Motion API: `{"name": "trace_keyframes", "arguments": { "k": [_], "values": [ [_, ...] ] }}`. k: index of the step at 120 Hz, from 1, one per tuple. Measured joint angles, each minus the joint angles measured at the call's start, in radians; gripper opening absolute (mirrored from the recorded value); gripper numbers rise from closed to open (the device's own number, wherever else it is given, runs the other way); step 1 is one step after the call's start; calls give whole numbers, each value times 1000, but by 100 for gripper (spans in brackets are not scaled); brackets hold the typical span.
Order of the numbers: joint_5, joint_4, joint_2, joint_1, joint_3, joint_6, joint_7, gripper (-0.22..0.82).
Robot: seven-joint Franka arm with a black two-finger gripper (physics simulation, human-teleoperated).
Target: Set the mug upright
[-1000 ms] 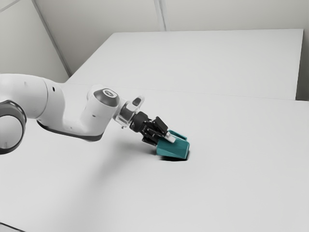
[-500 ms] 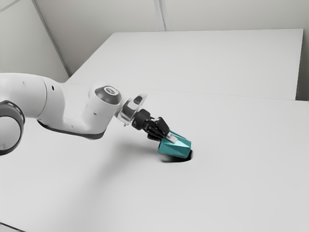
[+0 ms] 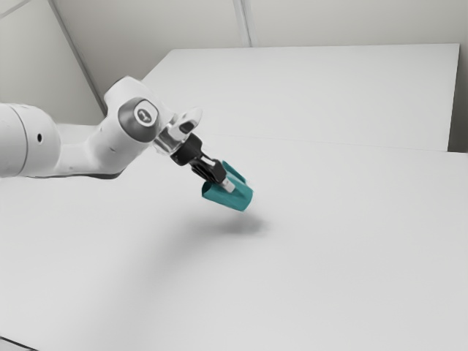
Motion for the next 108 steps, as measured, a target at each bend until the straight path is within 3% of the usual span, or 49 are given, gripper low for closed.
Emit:
{"name": "trace_keyframes", "arguments": {
  "k": [24, 41, 108],
  "values": [
    [419, 1, -59, 13, 1, 39, -131, -16],
    [581, -18, -70, 13, -2, 31, -243, -16],
    [738, -174, -120, -1, -16, 31, -576, -16]
  ]
}}
